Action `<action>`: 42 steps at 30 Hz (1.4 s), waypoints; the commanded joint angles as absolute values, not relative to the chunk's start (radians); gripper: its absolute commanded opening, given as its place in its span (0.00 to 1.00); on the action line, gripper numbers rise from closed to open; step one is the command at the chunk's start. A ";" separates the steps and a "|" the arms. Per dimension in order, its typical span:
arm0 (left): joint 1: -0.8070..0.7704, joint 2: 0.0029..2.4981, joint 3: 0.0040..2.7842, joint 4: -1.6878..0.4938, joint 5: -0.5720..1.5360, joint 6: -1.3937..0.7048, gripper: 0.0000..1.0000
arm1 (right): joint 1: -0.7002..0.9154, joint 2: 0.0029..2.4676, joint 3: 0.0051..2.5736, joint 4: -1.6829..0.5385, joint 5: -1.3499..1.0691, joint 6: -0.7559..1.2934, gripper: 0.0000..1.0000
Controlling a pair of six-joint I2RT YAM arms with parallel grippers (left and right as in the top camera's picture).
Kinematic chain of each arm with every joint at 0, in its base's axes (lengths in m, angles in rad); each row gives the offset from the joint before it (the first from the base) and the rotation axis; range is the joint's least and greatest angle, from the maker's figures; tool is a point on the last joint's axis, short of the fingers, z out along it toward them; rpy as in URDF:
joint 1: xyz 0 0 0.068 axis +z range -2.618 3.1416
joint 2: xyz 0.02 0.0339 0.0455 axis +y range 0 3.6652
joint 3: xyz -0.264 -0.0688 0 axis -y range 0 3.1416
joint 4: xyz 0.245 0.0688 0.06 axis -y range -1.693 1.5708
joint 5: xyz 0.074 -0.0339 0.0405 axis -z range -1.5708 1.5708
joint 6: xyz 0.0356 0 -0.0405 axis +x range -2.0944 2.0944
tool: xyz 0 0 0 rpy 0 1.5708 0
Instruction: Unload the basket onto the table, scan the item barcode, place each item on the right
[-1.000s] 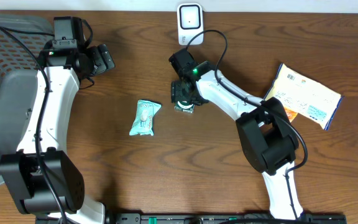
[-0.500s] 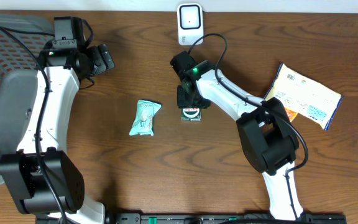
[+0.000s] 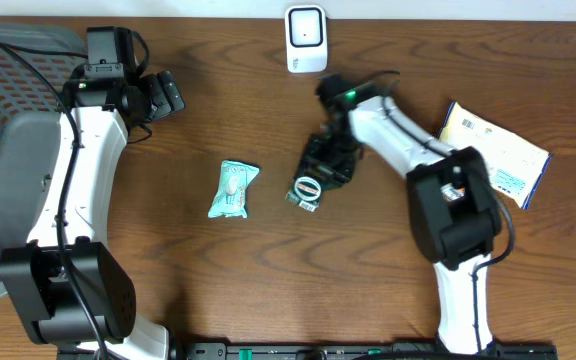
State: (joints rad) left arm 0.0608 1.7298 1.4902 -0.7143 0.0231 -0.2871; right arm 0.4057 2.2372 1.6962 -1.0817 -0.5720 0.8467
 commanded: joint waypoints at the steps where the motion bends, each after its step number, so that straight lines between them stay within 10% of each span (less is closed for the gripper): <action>1: 0.060 1.717 1.510 -0.718 0.014 -0.273 0.98 | 0.352 2.222 1.689 -1.113 -0.822 1.003 0.65; 11: 0.060 1.717 1.510 -0.718 0.014 -0.273 0.98 | 0.318 2.222 1.689 -1.105 -0.757 1.045 0.72; 15: 0.060 1.717 1.510 -0.718 0.014 -0.273 0.98 | 0.363 2.222 1.689 -1.047 -0.477 0.920 0.99; 26: 0.060 1.717 1.510 -0.718 0.014 -0.273 0.98 | 0.500 2.148 1.761 -1.082 -0.163 0.725 0.98; 42: 0.060 1.717 1.510 -0.718 0.014 -0.273 0.98 | 0.676 2.148 1.750 -1.144 0.114 0.985 0.99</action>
